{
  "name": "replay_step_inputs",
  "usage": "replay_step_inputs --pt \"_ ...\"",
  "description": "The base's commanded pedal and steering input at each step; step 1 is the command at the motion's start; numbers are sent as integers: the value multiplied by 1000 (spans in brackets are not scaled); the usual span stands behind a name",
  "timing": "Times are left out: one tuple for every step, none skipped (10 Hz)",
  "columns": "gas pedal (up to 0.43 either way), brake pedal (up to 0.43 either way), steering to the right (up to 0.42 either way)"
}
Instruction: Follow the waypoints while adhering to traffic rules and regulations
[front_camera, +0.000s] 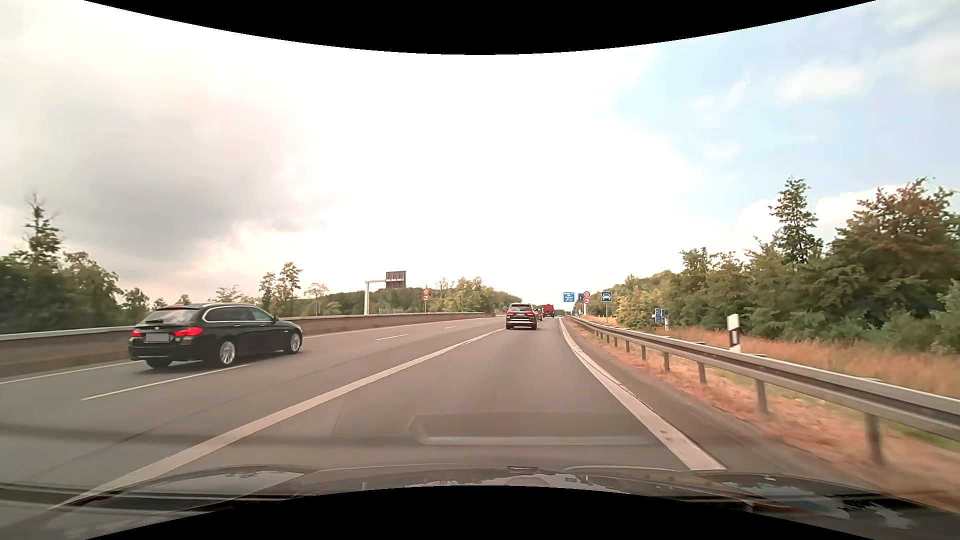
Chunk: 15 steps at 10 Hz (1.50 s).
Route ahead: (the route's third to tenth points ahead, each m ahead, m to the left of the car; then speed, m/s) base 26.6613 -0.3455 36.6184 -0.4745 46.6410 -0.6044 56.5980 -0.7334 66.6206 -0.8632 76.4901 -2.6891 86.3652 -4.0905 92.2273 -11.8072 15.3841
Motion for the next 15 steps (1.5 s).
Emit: replay_step_inputs --pt "350 0 42" --pt "350 0 28" --pt "350 0 27" --pt "350 0 29" --pt "350 0 29" --pt "350 0 28" --pt "350 0 27" --pt "339 0 26" --pt "339 0 26" --pt "339 0 24" --pt "339 0 18" --pt "339 0 8" --pt "339 0 5" --pt "339 0 5" --pt "339 0 5"
